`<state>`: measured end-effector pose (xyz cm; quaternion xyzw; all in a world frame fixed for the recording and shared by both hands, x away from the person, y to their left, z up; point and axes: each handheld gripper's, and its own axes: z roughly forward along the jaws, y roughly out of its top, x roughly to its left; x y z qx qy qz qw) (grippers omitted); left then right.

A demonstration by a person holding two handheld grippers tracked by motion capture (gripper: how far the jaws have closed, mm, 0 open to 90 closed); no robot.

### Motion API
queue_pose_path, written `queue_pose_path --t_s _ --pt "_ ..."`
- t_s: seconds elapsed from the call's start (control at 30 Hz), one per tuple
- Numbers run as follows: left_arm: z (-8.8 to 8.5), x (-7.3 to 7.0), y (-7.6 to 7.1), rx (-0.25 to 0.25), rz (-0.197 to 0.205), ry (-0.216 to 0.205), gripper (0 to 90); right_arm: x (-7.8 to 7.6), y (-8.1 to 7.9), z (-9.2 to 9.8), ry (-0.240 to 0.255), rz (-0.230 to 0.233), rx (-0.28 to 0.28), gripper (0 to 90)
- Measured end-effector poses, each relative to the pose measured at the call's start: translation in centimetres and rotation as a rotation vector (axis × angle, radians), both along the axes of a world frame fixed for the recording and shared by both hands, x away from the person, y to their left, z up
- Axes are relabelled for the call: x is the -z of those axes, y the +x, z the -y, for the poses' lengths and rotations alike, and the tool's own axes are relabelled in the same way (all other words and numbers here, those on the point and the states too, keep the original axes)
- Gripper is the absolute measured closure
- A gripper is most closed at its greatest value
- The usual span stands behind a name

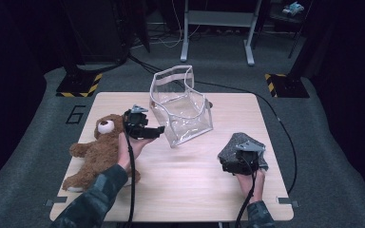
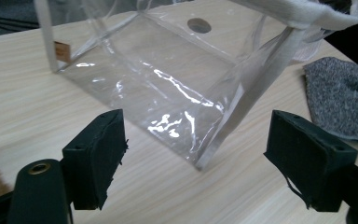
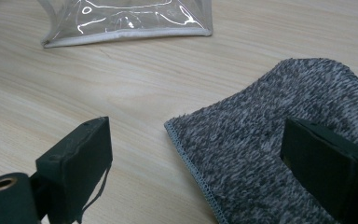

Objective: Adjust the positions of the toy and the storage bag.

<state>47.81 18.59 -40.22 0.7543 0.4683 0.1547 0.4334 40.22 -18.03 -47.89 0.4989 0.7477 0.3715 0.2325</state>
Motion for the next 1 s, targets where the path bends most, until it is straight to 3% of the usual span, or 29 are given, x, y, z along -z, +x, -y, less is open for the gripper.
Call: queue_pose_path --t_s 0.2,0.33,0.63,0.8,1.0 --pt "1.9 1.0 0.6 0.006 0.019 -0.037 27.8 0.1 0.0 0.3 -0.004 0.001 0.005 8.5" --pt "2.5 1.5 0.6 0.012 0.041 -0.044 40.6 0.1 -0.1 0.5 -0.006 0.001 0.01 8.6" --pt "3.6 2.3 0.9 0.03 0.06 -0.014 67.7 0.0 0.0 0.3 -0.01 0.0 0.011 9.0" --pt "3.7 2.3 0.8 0.031 0.091 0.01 81.1 0.0 0.0 0.3 -0.012 0.002 0.009 9.1" --pt "3.7 2.4 0.4 0.022 0.111 0.024 85.3 -0.2 0.1 0.2 -0.009 0.002 0.01 9.2"
